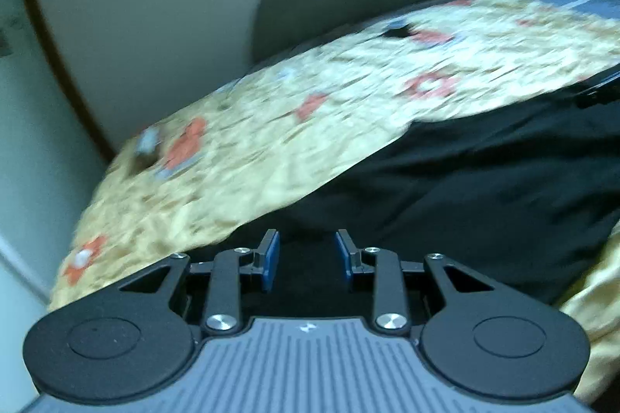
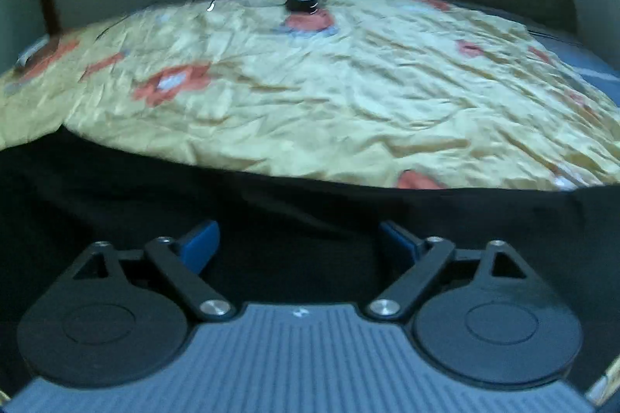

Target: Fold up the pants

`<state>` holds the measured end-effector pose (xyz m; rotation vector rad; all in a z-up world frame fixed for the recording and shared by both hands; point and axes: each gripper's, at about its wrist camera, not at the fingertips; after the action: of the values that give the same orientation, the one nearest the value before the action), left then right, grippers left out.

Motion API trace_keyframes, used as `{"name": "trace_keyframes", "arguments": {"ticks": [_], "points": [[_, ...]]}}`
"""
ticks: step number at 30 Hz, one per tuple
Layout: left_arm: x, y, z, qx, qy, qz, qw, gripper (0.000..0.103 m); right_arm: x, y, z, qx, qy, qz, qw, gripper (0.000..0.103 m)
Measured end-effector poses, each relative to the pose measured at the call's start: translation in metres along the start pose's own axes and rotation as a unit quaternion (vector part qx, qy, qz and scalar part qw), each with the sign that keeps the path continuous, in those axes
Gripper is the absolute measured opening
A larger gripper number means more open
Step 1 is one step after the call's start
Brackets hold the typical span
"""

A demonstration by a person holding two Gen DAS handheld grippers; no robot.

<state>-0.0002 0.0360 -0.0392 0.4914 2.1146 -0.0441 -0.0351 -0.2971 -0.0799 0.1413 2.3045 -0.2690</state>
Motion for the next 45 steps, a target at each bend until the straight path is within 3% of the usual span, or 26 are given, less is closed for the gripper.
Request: {"name": "trace_keyframes", "arguments": {"ticks": [2, 5, 7, 9, 11, 14, 16, 17, 22, 31, 39, 43, 45], "points": [[-0.005, -0.015, 0.002, 0.029, 0.001, 0.005, 0.9996, 0.031, 0.009, -0.009, -0.019, -0.007, -0.027, 0.011, 1.000, 0.090], [-0.012, -0.043, 0.013, 0.049, 0.008, 0.015, 0.9986, 0.031, 0.029, -0.028, -0.001, 0.020, 0.019, 0.012, 1.000, 0.092], [-0.016, -0.062, 0.015, 0.064, 0.009, 0.016, 0.9978, 0.031, 0.036, -0.045, -0.017, 0.007, -0.009, 0.046, 0.999, 0.084], [-0.020, -0.080, 0.014, 0.094, 0.011, 0.019, 0.9954, 0.031, 0.043, -0.072, -0.048, -0.021, -0.062, 0.097, 0.993, 0.085], [-0.025, -0.101, 0.014, 0.121, 0.007, 0.026, 0.9923, 0.031, 0.053, -0.101, -0.071, 0.001, -0.085, 0.142, 0.986, 0.085], [-0.034, -0.137, 0.019, 0.164, 0.009, 0.043, 0.9855, 0.031, 0.089, -0.163, -0.096, 0.010, -0.126, 0.254, 0.959, 0.083], [-0.039, -0.164, 0.023, 0.190, 0.006, 0.058, 0.9801, 0.031, 0.114, -0.200, -0.102, 0.018, -0.132, 0.322, 0.937, 0.064], [-0.040, -0.177, 0.024, 0.197, 0.005, 0.068, 0.9780, 0.031, 0.126, -0.215, -0.104, 0.018, -0.137, 0.345, 0.928, 0.061], [-0.045, -0.233, 0.030, 0.242, 0.012, 0.096, 0.9654, 0.031, 0.167, -0.256, -0.107, 0.012, -0.161, 0.421, 0.893, 0.060], [-0.048, -0.270, 0.052, 0.252, 0.034, 0.108, 0.9611, 0.031, 0.191, -0.269, -0.082, -0.060, -0.147, 0.489, 0.858, 0.058], [-0.038, -0.288, 0.064, 0.238, 0.046, 0.126, 0.9618, 0.031, 0.200, -0.275, -0.077, -0.059, -0.131, 0.516, 0.844, 0.057], [-0.030, -0.288, 0.069, 0.241, 0.059, 0.122, 0.9609, 0.031, 0.203, -0.278, -0.068, -0.065, -0.153, 0.525, 0.835, 0.058], [-0.029, -0.287, 0.069, 0.242, 0.057, 0.121, 0.9609, 0.031, 0.208, -0.280, -0.065, -0.079, -0.172, 0.542, 0.819, 0.060]]}}
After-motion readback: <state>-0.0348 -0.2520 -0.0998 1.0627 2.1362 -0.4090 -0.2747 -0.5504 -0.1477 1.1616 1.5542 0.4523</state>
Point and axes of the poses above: each gripper's, at about its wrist camera, not at the fingertips, and z roughly the way its jaws point, y to its left, x to its underside, and after that the axes turned 14 degrees about -z, right-handed
